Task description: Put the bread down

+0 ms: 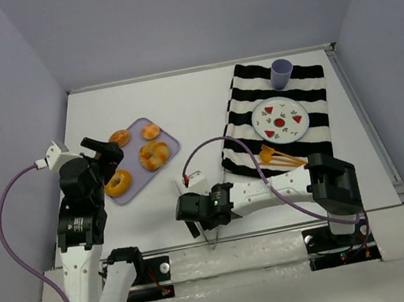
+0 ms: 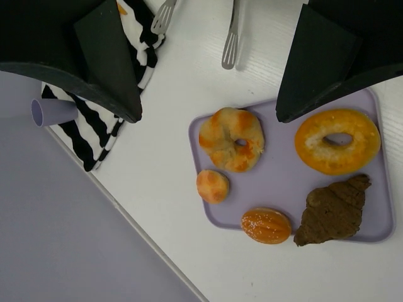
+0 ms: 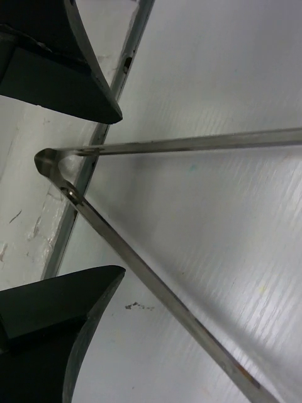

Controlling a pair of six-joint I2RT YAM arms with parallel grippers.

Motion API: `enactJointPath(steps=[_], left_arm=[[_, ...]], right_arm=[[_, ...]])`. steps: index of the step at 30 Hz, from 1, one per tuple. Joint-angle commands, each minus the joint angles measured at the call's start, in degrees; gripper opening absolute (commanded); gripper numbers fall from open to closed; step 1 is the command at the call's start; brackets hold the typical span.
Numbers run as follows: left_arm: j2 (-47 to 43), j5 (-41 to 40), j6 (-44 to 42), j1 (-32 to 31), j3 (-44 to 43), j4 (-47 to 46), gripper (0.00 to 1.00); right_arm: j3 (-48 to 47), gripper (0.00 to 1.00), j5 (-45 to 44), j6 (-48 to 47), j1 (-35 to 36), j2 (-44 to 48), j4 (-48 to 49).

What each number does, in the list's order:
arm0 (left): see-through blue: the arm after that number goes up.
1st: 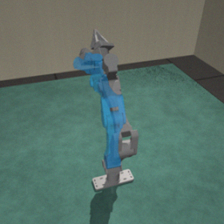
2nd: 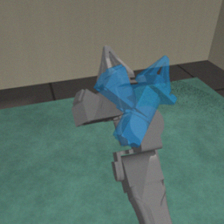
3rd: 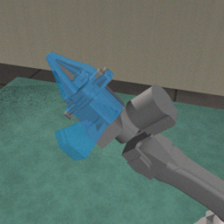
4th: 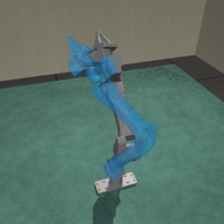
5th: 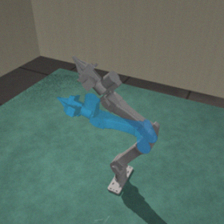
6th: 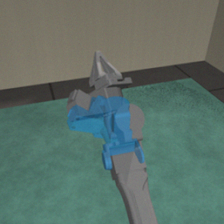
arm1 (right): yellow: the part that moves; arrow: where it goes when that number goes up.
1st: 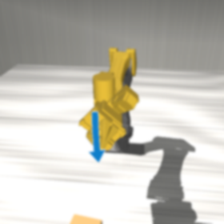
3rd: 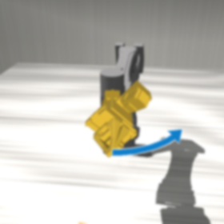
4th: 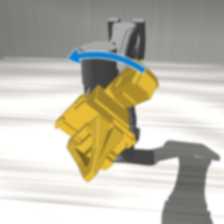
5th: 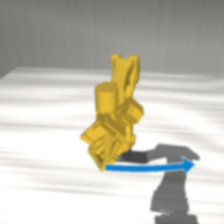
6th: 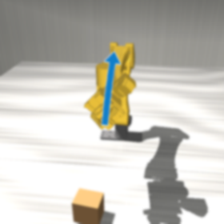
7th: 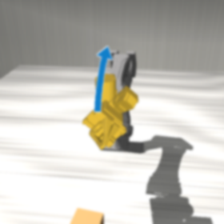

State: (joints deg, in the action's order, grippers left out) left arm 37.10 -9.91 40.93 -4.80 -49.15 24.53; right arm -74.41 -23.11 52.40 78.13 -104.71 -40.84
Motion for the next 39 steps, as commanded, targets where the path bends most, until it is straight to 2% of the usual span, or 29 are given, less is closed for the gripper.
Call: enactJointPath(steps=[1,4,13,22,27,32,39], left_arm=[[1.3,0.4,-0.1,-0.2,0.8,-2.8,0.99],[2.2,1.3,-0.6,-0.2,0.4,-2.7,0.99],[-0.6,-0.2,-0.1,-0.2,0.8,-2.1,0.99],[0.0,0.4,-0.1,-0.2,0.9,-2.2,0.99],[-0.5,0.8,-0.1,-0.2,0.8,-2.2,0.99],[-1.5,0.2,-0.1,-0.6,0.6,-1.8,0.99],[-1.9,-1.1,0.4,-0.7,0.7,-1.3,0.99]], right_arm=[[1.7,1.0,2.6,-2.9,0.3,1.5,7.5],[2.7,1.0,3.2,-3.5,0.3,1.9,9.8],[1.5,1.0,-2.4,1.2,0.8,0.7,3.4],[-4.3,1.0,-9.6,11.1,3.3,-3.3,-9.3],[-2.7,1.0,-5.4,6.9,3.3,-4.4,-0.7],[-4.2,1.0,-4.4,6.7,2.7,-7.0,0.2],[-2.8,1.0,-2.9,8.4,-2.0,-7.8,0.0]])
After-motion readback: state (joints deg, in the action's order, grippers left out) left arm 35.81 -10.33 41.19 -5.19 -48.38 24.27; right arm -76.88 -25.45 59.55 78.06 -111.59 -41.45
